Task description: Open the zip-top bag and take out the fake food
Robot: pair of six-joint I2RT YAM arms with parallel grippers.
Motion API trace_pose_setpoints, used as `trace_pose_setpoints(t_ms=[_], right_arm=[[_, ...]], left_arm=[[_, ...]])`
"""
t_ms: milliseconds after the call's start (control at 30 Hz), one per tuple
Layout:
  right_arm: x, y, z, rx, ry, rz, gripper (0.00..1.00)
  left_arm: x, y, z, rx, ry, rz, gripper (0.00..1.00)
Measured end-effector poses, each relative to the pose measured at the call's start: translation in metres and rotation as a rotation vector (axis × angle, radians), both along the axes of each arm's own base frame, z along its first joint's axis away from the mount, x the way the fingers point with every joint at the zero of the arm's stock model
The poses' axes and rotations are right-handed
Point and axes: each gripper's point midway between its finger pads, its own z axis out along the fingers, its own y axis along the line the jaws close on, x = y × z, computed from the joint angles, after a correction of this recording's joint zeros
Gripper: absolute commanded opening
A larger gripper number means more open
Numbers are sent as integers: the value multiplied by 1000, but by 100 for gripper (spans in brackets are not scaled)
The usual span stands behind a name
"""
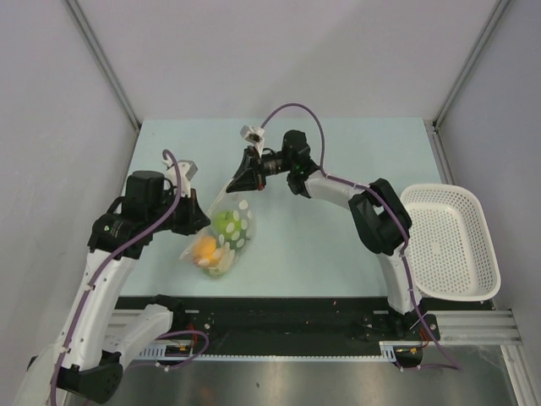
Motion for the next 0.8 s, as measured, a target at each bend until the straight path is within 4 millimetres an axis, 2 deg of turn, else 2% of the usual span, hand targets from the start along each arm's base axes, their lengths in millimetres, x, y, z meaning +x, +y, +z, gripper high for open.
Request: trace_pose_setpoints(t_ms=[200,500,600,633,767,800], right_arm=[[-4,7,-2,-21,-19,10,0],[-2,12,-2,-35,-52,-2,0],[-1,12,-3,-44,-62,-7,0],[-1,12,-3,-49,-65,-13,0],[11,11,-10,-80,-81,-79,0],[15,9,-12,-87,-83,-95,0]], left_arm=[[-10,7,6,-32,-25,70,2],[-14,9,7,-42,-29,98,5],[-12,5,5,-64,-44,80,16],[-11,3,5,-69,-46,73,26],[-7,-8,-3,-99,-30,26,43],[-7,-10,-5,-105,-22,14,51]])
